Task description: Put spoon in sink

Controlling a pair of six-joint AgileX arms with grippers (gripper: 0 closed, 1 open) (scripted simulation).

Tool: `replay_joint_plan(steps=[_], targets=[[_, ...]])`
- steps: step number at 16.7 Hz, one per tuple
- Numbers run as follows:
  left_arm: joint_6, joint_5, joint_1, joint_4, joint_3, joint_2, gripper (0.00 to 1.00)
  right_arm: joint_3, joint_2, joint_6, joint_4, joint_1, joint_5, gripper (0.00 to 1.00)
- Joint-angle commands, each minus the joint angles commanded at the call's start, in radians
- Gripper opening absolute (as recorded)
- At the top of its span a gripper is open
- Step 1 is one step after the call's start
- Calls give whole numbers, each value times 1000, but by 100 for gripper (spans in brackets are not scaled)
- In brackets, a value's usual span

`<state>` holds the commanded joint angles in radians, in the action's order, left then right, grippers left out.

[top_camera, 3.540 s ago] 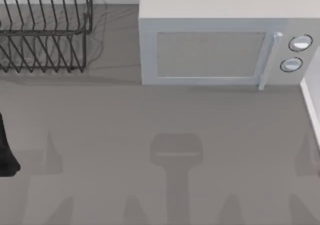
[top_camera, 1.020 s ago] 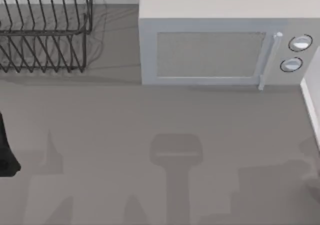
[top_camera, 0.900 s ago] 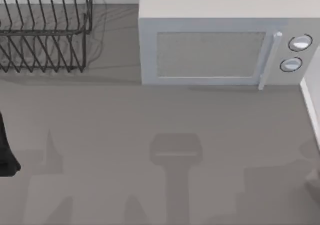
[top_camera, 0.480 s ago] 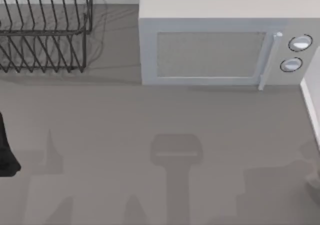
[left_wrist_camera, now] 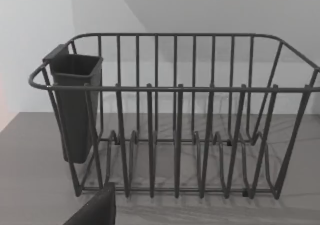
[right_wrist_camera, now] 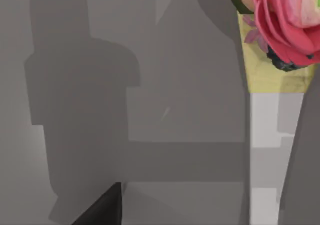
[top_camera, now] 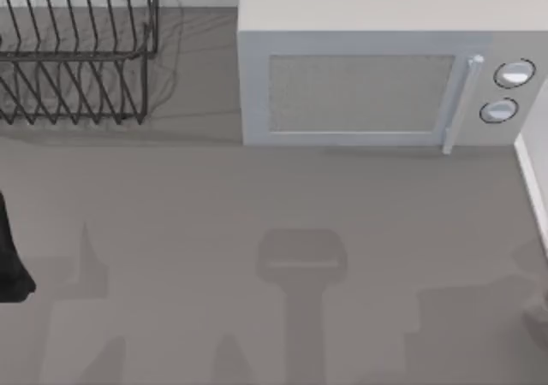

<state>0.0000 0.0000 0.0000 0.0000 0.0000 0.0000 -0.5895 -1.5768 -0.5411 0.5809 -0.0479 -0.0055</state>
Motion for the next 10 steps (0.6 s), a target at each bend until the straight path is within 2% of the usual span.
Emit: replay_joint_plan(steps=[4,10], targets=[[0,0,0,0,0,0,100,0,0,0,0,0,0,2],[0,0,0,0,0,0,100,0,0,0,0,0,0,0]])
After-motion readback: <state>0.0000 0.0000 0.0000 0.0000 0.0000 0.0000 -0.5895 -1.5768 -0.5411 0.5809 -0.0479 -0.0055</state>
